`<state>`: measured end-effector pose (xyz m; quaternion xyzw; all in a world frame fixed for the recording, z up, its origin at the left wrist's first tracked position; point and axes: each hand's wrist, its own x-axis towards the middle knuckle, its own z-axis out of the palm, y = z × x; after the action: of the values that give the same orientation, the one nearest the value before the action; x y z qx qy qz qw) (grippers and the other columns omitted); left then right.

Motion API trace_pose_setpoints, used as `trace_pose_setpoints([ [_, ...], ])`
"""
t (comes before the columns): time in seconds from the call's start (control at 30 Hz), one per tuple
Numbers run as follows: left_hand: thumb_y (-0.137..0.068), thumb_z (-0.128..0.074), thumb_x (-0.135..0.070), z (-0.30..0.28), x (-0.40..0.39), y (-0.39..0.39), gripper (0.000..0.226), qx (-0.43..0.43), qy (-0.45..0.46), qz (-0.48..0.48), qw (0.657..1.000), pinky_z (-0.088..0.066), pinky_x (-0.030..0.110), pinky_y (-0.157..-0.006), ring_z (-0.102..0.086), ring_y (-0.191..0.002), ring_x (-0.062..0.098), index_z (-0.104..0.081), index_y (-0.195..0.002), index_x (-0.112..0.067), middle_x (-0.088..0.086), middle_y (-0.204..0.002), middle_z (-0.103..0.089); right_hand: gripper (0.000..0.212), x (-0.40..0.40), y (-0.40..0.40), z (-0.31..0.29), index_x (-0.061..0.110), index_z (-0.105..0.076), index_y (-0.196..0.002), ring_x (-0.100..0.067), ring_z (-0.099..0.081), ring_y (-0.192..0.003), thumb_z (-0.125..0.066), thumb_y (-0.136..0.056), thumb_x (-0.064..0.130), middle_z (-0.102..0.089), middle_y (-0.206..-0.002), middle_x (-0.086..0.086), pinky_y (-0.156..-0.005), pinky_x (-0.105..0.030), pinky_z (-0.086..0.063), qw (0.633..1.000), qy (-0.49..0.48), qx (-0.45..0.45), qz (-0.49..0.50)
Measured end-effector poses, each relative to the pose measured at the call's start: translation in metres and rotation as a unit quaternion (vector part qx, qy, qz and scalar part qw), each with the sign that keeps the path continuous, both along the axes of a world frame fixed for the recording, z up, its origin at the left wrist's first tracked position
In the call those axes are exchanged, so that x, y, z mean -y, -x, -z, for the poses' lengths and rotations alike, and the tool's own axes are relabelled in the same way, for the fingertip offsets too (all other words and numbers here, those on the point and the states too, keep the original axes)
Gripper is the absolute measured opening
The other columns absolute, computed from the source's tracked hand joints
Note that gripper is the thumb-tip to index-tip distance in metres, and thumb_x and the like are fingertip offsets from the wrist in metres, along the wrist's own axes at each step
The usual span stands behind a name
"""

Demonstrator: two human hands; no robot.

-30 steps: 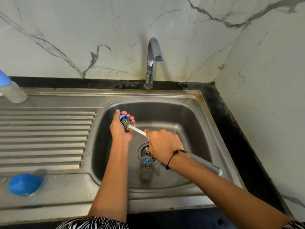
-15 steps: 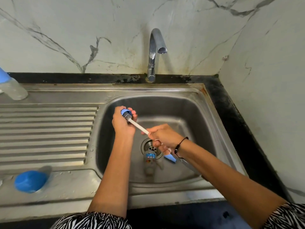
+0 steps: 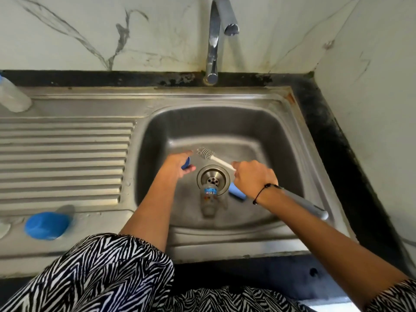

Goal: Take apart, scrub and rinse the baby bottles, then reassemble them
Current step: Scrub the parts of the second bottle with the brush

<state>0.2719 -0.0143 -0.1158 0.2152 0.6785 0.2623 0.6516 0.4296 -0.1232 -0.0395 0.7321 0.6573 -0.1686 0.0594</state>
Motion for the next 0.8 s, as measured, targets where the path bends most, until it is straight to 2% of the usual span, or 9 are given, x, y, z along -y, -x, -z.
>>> trace_pose_setpoints([
  [0.07,-0.089,-0.065,-0.019,0.011,0.004,-0.001,0.029,-0.028,0.013,0.036,0.999,-0.056,0.027,-0.055,-0.051,-0.063,0.020,-0.051,-0.111,-0.004,0.011,-0.098,-0.044,0.034,-0.004,-0.004,0.008,0.021,-0.057,-0.121,-0.032,-0.059,-0.097,-0.041,-0.092,0.016,-0.063,-0.108,-0.011,-0.068,-0.030,-0.038,1.000,0.018,-0.002,0.011],
  [0.13,-0.089,-0.066,-0.027,0.024,0.006,-0.002,0.029,-0.076,0.006,0.072,0.994,-0.050,0.026,-0.038,-0.055,-0.051,0.021,-0.052,-0.094,-0.002,0.014,-0.091,-0.049,0.033,-0.008,-0.005,0.017,0.021,-0.059,-0.119,-0.032,-0.059,-0.095,-0.042,-0.091,0.016,-0.063,-0.105,-0.011,-0.067,-0.030,-0.038,0.999,0.037,-0.007,0.014],
  [0.2,-0.088,-0.066,-0.033,0.037,0.005,-0.005,0.034,-0.128,-0.001,0.107,0.986,-0.053,0.031,-0.042,-0.060,-0.056,0.027,-0.053,-0.083,-0.002,0.020,-0.097,-0.057,0.031,-0.011,-0.003,0.025,0.020,-0.060,-0.116,-0.031,-0.059,-0.091,-0.042,-0.091,0.016,-0.063,-0.101,-0.011,-0.067,-0.029,-0.038,0.998,0.055,-0.008,0.011],
  [0.3,-0.091,-0.059,-0.042,0.051,0.007,-0.008,0.046,-0.243,-0.007,0.220,0.945,-0.052,0.038,-0.076,-0.062,-0.093,0.035,-0.060,-0.101,0.002,0.021,-0.112,-0.062,0.028,-0.015,-0.002,0.038,0.020,-0.062,-0.111,-0.027,-0.051,-0.077,-0.043,-0.091,0.016,-0.054,-0.086,-0.005,-0.067,-0.028,-0.038,0.997,0.077,-0.013,0.022],
  [0.37,-0.093,-0.054,-0.045,0.056,0.008,-0.009,0.048,-0.293,-0.005,0.272,0.917,-0.047,0.037,-0.086,-0.060,-0.103,0.035,-0.059,-0.103,0.001,0.019,-0.114,-0.062,0.026,-0.018,-0.003,0.045,0.021,-0.063,-0.108,-0.025,-0.048,-0.074,-0.044,-0.091,0.018,-0.051,-0.083,-0.003,-0.066,-0.027,-0.038,0.995,0.089,-0.015,0.031],
  [0.43,-0.092,-0.057,-0.041,0.061,0.007,-0.009,0.045,-0.308,-0.004,0.281,0.909,-0.047,0.037,-0.091,-0.057,-0.108,0.034,-0.057,-0.106,0.001,0.018,-0.118,-0.060,0.025,-0.021,-0.004,0.050,0.023,-0.064,-0.107,-0.025,-0.048,-0.074,-0.044,-0.091,0.019,-0.051,-0.082,-0.003,-0.066,-0.027,-0.038,0.995,0.094,-0.020,0.038],
  [0.57,-0.087,-0.067,-0.030,0.068,0.008,-0.013,0.060,-0.363,0.000,0.313,0.878,-0.043,0.035,-0.099,-0.042,-0.126,0.031,-0.041,-0.131,0.002,0.016,-0.134,-0.043,0.027,-0.026,-0.007,0.054,0.022,-0.063,-0.110,-0.024,-0.047,-0.073,-0.044,-0.091,0.021,-0.054,-0.083,-0.005,-0.065,-0.028,-0.038,0.995,0.090,-0.021,0.047],
  [0.67,-0.086,-0.068,-0.033,0.069,0.010,-0.017,0.060,-0.400,-0.007,0.337,0.852,-0.041,0.033,-0.096,-0.041,-0.125,0.029,-0.043,-0.131,-0.001,0.015,-0.134,-0.042,0.032,-0.028,-0.009,0.052,0.021,-0.061,-0.116,-0.024,-0.046,-0.076,-0.040,-0.092,0.020,-0.062,-0.097,-0.010,-0.066,-0.030,-0.038,0.994,0.090,-0.026,0.047],
  [0.8,-0.085,-0.068,-0.036,0.069,0.013,-0.017,0.065,-0.416,-0.006,0.334,0.846,-0.039,0.035,-0.098,-0.040,-0.124,0.033,-0.041,-0.133,-0.003,0.019,-0.136,-0.038,0.034,-0.024,-0.013,0.050,0.020,-0.062,-0.116,-0.025,-0.046,-0.076,-0.037,-0.093,0.020,-0.062,-0.100,-0.011,-0.066,-0.030,-0.038,0.994,0.095,-0.036,0.048],
])
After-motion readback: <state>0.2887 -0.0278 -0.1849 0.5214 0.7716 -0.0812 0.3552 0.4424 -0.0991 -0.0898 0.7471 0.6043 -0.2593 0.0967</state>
